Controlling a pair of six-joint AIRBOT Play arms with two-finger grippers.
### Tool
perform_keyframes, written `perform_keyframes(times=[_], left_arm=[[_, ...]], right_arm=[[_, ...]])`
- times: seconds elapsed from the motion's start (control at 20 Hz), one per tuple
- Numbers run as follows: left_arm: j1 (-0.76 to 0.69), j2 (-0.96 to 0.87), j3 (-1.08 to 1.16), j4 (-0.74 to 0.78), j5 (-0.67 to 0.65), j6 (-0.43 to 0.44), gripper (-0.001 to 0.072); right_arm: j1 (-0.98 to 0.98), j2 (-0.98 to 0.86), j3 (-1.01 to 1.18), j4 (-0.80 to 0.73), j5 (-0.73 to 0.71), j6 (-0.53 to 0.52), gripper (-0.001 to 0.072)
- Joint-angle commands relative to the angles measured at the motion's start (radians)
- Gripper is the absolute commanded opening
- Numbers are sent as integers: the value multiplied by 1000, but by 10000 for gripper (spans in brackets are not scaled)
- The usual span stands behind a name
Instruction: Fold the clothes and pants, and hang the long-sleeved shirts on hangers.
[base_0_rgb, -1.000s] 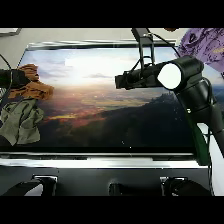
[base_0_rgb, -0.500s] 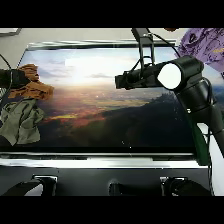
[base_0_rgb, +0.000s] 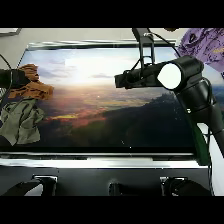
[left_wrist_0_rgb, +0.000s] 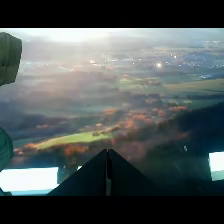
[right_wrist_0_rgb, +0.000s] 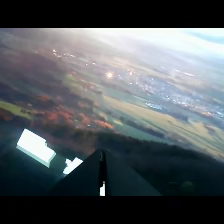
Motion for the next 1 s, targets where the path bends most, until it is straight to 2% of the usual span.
perform_keyframes(times=[0.0, 0.05, 0.15, 0.2, 0.35, 0.6, 0.8, 0.95], left_arm=[[-1, -2, -2, 46, -19, -60, 454], [3, -8, -3, 116, -25, -114, 720], [51, -29, -23, 270, -34, -181, 720], [108, -32, -62, 311, 6, -254, 720], [298, -32, -220, 311, 170, -412, 720], [480, -71, -516, 311, 497, -431, 720], [524, -173, -643, 277, 756, -438, 720], [525, -285, -647, 278, 849, -438, 720]], right_arm=[[1, 0, 1, 3, -20, -2, 31], [1, 0, 1, 2, -21, -2, 31], [1, 0, 1, 3, -38, -2, 31], [1, 0, 1, 3, -55, -2, 31], [1, 0, 1, 3, -58, -2, 32], [1, 0, 1, 23, -57, -1, 32], [1, 0, 1, 27, -50, -1, 33], [1, 0, 1, 30, -23, -1, 47]])
